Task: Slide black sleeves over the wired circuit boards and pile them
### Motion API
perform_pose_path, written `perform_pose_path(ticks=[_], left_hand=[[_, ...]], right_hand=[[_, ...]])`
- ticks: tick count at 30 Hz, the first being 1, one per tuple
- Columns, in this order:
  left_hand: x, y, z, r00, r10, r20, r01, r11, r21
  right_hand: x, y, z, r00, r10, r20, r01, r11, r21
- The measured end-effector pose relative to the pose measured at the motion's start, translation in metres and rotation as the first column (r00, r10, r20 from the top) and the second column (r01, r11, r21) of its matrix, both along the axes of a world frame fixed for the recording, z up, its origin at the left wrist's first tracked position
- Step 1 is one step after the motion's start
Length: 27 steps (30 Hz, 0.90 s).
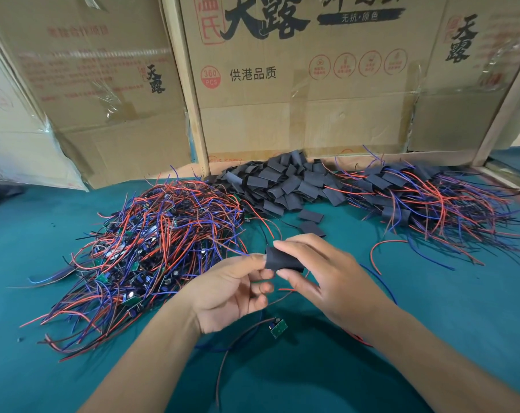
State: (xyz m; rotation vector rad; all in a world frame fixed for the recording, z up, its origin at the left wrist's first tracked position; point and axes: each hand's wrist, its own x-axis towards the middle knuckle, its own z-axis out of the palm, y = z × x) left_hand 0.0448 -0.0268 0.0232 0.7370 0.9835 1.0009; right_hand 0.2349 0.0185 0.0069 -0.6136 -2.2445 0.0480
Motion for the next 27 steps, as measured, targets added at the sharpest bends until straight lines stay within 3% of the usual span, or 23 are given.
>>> perform_pose_path(ticks=[13,16,18,20,23,27], left_hand=[[-0.005,0.003,-0.002,0.999,-0.019,0.034,0.018,0.999,0.028],[-0.005,0.003,-0.003,0.999,0.001,0.037,-0.002,0.999,0.041],[-0.005,0.003,-0.003,1.000,-0.006,0.022,0.005,0.998,0.067],[-0.005,0.002,-0.003,0.999,-0.005,-0.042,0.009,0.994,0.105],[-0.004,0.001,-0.003,0.995,0.013,-0.099,0.002,0.990,0.144],[-0.001,0.001,-0.001,0.997,0.030,-0.068,-0.016,0.982,0.189]], right_hand=[[0.000,0.000,0.004,0.998,0.062,0.033,-0.062,0.998,-0.010],[0.000,-0.003,0.006,0.994,0.084,-0.066,-0.097,0.966,-0.241],[0.000,-0.004,0.009,0.989,0.023,-0.144,-0.088,0.881,-0.464],[0.002,0.000,0.012,0.993,0.006,-0.119,-0.079,0.783,-0.618],[0.005,0.002,0.018,0.990,0.078,-0.115,-0.137,0.675,-0.725],[0.013,0.002,0.028,0.986,0.069,-0.153,-0.160,0.659,-0.735]])
